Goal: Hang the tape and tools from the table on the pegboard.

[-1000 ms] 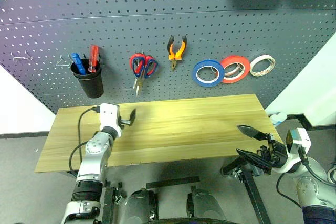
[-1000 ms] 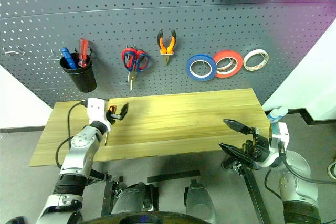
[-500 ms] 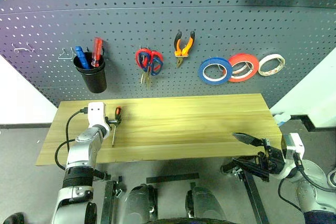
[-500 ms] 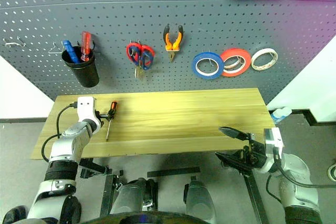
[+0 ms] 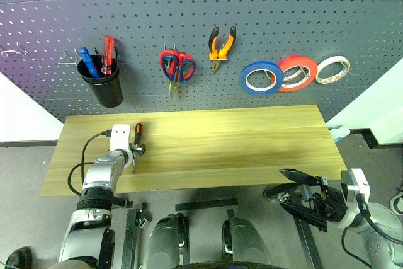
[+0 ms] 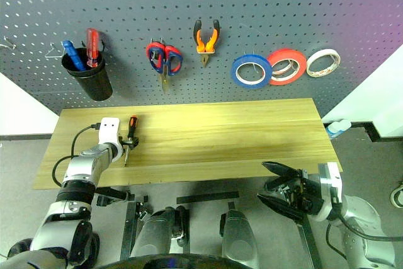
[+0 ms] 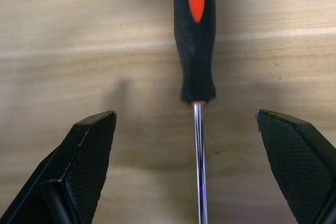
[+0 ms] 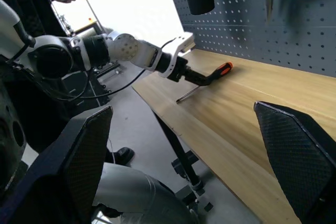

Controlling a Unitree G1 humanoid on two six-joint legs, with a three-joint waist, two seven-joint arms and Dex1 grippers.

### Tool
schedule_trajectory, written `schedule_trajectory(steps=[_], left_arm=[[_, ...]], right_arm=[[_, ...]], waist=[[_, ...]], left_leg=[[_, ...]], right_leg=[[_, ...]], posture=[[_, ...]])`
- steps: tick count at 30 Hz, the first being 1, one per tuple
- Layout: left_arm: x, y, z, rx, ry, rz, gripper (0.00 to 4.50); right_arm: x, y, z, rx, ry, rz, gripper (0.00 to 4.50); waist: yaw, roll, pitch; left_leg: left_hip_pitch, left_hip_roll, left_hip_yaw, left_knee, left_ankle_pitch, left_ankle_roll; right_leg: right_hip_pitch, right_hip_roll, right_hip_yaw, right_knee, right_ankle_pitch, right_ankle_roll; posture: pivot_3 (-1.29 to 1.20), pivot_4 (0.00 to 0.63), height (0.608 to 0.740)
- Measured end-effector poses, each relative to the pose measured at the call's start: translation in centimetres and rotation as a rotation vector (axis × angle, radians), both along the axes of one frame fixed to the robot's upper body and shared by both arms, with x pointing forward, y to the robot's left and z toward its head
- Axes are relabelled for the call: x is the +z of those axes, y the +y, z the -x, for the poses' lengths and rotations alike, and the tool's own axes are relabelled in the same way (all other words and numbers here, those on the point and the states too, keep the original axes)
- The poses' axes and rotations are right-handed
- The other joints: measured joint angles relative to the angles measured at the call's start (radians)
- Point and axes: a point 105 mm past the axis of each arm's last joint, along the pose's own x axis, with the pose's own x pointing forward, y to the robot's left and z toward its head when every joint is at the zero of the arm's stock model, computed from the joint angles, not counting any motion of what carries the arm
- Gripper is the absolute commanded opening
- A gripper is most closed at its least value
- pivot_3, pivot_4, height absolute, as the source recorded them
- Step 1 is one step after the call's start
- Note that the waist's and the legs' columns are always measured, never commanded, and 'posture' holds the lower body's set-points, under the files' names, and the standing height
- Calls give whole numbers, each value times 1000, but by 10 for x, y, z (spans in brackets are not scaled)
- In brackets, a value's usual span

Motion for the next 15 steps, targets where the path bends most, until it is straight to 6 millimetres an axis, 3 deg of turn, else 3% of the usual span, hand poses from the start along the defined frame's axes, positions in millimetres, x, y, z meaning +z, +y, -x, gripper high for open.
schedule_trajectory(steps=[15], left_arm=[[4, -4, -12, -29, -16, -11, 4452]], right_arm=[[14, 9, 10, -31, 19, 5, 4500]], waist=[[-1, -3, 32]], left_leg=[[-5, 0, 0, -2, 1, 1]], right_leg=[[-6, 0, -1, -2, 0, 0]], posture=[[-160, 272, 740]])
